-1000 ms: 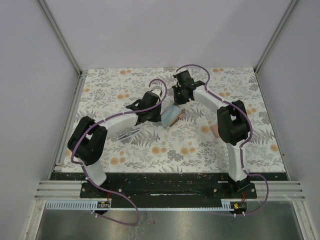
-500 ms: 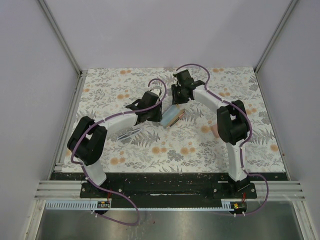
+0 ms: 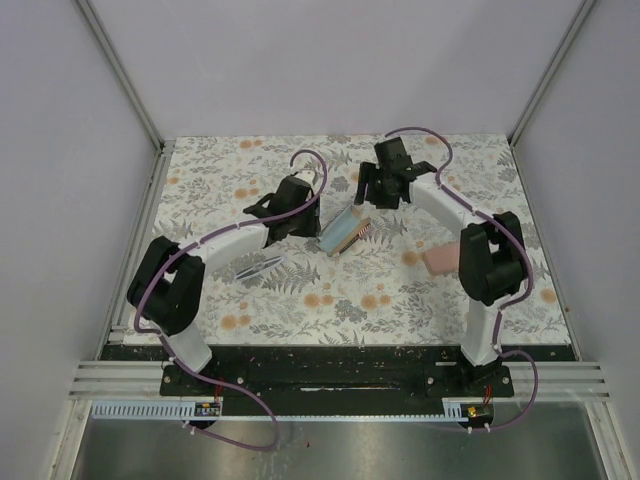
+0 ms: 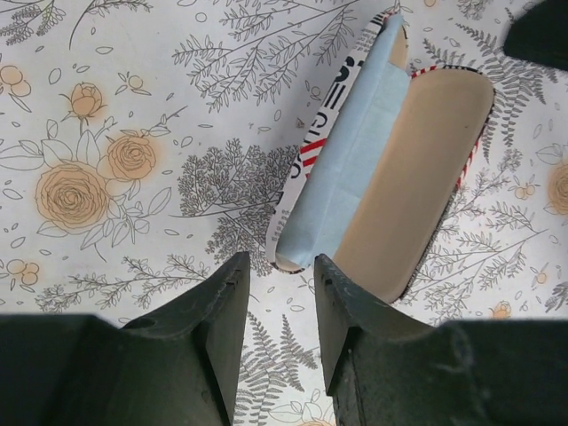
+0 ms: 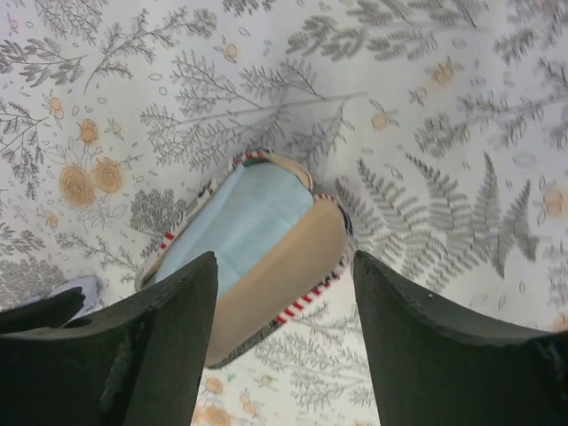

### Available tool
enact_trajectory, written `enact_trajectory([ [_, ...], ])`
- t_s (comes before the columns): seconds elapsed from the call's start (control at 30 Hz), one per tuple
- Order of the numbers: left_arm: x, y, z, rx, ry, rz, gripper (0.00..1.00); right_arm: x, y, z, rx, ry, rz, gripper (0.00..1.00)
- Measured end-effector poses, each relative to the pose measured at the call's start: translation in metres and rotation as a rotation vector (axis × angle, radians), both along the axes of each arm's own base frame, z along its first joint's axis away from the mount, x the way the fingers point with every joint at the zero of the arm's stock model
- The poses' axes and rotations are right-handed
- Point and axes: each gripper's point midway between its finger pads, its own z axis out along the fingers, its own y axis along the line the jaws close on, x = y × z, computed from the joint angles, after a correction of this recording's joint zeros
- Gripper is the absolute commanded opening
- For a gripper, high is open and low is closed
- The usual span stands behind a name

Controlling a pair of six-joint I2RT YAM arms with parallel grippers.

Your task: Organize the sunglasses

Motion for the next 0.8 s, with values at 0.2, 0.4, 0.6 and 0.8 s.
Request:
enact_trajectory([
  [0.2, 0.015, -0.004, -0.009, 0.02, 0.016, -0.016, 0.4, -0.04, -0.016, -0.007, 0.071, 0.095, -0.158, 0.75],
  [0.4, 0.025, -0.014, -0.019, 0.017, 0.033, -0.047, 0.37, -0.072, -0.025, -0.04, 0.102, 0.207, -0.273, 0.75],
  [0.6, 0.024, -0.018, -0.034, 0.009, 0.069, -0.073, 0.27, -0.071, -0.024, -0.042, 0.125, 0.208, -0.298, 0.75],
  [0.8, 0.022, -0.019, -0.04, -0.005, 0.094, -0.086, 0.08, -0.068, -0.02, -0.039, 0.147, 0.202, -0.294, 0.75],
])
